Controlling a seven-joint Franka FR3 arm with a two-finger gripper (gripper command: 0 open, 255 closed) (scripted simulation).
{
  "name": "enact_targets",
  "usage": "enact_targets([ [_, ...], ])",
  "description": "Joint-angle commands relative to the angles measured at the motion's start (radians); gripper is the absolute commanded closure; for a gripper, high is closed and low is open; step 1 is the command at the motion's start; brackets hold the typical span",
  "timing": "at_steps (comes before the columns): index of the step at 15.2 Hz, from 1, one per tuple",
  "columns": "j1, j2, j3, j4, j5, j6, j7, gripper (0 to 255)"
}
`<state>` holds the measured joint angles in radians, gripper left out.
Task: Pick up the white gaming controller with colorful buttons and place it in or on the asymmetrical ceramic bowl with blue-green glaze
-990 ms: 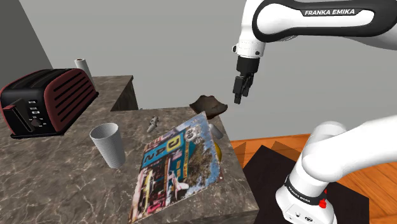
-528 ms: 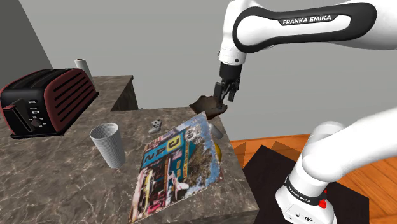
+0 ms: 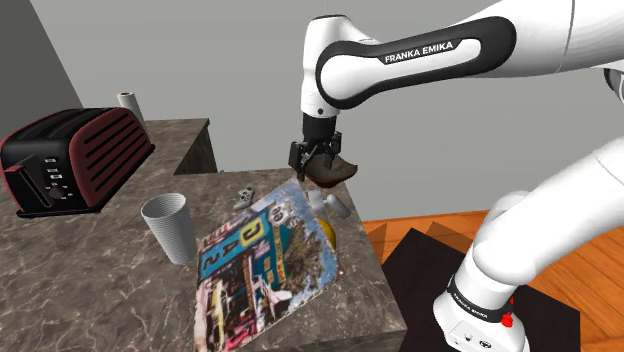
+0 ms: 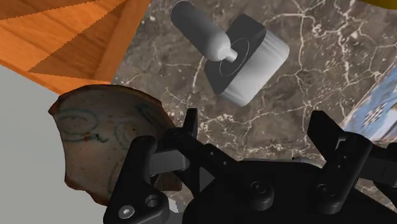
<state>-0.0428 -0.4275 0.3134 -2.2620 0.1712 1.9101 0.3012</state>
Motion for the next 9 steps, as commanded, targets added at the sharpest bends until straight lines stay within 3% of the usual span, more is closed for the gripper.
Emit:
enact_targets([
  [1,-0.01,0.069,0.044,0.04,-0.018,0.043,0.085,0],
  [9,-0.039,0.393,0.171,0.282,-0.205,0.132,0.432,0],
])
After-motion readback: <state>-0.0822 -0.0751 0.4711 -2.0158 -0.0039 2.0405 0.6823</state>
